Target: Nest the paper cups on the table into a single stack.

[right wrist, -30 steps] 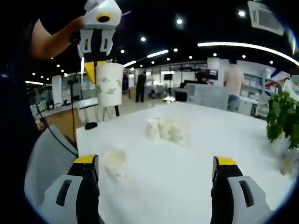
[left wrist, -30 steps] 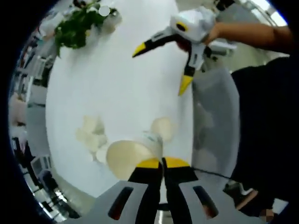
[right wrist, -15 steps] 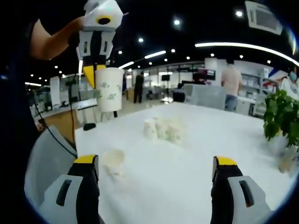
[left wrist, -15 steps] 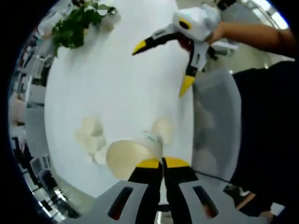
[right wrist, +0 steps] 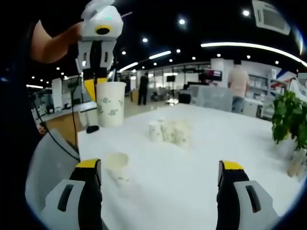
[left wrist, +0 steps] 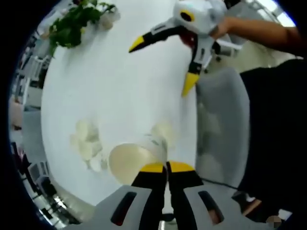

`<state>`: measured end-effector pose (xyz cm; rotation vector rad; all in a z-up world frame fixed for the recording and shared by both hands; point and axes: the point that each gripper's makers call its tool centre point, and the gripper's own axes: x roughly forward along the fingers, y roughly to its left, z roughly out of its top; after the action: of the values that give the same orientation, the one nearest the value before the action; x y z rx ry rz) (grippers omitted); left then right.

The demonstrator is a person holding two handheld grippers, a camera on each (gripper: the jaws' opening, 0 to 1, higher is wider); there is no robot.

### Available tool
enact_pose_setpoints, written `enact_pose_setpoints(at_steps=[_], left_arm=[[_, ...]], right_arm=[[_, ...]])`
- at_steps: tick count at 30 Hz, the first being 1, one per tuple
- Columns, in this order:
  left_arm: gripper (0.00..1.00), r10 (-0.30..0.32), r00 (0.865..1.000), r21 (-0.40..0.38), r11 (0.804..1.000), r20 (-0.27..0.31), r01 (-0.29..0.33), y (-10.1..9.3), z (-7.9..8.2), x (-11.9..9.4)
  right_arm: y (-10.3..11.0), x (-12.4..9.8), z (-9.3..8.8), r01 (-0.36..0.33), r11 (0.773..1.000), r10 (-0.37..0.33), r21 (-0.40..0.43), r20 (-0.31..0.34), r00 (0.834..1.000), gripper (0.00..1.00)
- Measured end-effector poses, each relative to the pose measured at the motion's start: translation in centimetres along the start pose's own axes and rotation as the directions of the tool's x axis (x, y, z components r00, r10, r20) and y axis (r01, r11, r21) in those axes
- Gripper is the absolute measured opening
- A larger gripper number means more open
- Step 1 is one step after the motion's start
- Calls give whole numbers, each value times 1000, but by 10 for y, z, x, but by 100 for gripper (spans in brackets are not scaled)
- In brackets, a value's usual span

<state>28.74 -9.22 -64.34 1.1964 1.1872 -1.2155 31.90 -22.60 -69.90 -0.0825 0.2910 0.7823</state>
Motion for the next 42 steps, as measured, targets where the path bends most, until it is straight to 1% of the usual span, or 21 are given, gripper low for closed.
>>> enact_pose_setpoints(at_steps=[2, 7, 9, 11, 12, 14, 15, 16, 19, 20, 21, 24, 27, 31, 39, 42], left_arm=[[0, 2, 1000, 5, 1000, -6, -2, 0, -1, 4], [0, 5, 1000, -10, 1000, -19, -5, 1, -4, 11], [0, -9, 1000, -32, 999, -13, 8, -1, -4, 15], [0, -20, 1000, -35, 999, -10, 20, -3, -3, 17], [0, -18, 1000, -44, 999, -2, 18, -3, -2, 20], [0, -17, 1000, -45, 999, -6, 16, -2, -2, 23], [0, -9, 1000, -63, 998, -2, 9, -1, -2, 26], [0, -17, 1000, -71, 997, 3, 17, -2, -1, 29], [0, -23, 1000, -67, 997, 3, 23, -4, -2, 34], [0, -15, 1000, -83, 996, 10, 16, -3, -1, 36], [0, -25, 1000, -77, 997, 6, 25, -4, -1, 38], [0, -21, 1000, -84, 996, 9, 22, -5, -2, 43], [0, -42, 999, -74, 996, -4, 41, -8, -5, 50], [0, -55, 998, -103, 993, 4, 55, -10, -4, 58], [0, -69, 998, -134, 989, 10, 70, -10, -4, 71], [0, -69, 998, -121, 990, 8, 69, -10, -5, 77]], right_arm=[[-1, 0, -1, 0, 1000, 0, 1, -2, 1000, 100], [1, -1, -2, 1, 1000, -1, 5, -4, 1000, 100], [1, -2, -3, 1, 1000, -1, 7, -6, 1000, 99], [1, -2, -5, 1, 1000, -1, 8, -8, 1000, 99], [1, -2, -6, 0, 1000, 0, 9, -9, 1000, 99], [2, -2, -6, 0, 1000, 0, 9, -10, 1000, 99], [2, -2, -5, 0, 1000, 0, 9, -11, 1000, 99], [2, -2, -5, -1, 1000, 1, 9, -11, 1000, 99], [2, -1, -6, -1, 1000, 1, 9, -12, 1000, 99], [2, -1, -6, -1, 1000, 1, 10, -13, 1000, 99], [2, -2, -6, -1, 1000, 1, 10, -13, 1000, 99], [2, -2, -5, 0, 1000, 0, 11, -13, 1000, 98], [1, -2, -7, 0, 1000, 0, 12, -16, 1000, 98], [2, -1, -7, -1, 1000, 1, 13, -17, 1000, 98], [4, -1, -7, 0, 1000, 1, 11, -23, 1000, 98], [4, -2, -7, -1, 1000, 1, 11, -27, 1000, 97]])
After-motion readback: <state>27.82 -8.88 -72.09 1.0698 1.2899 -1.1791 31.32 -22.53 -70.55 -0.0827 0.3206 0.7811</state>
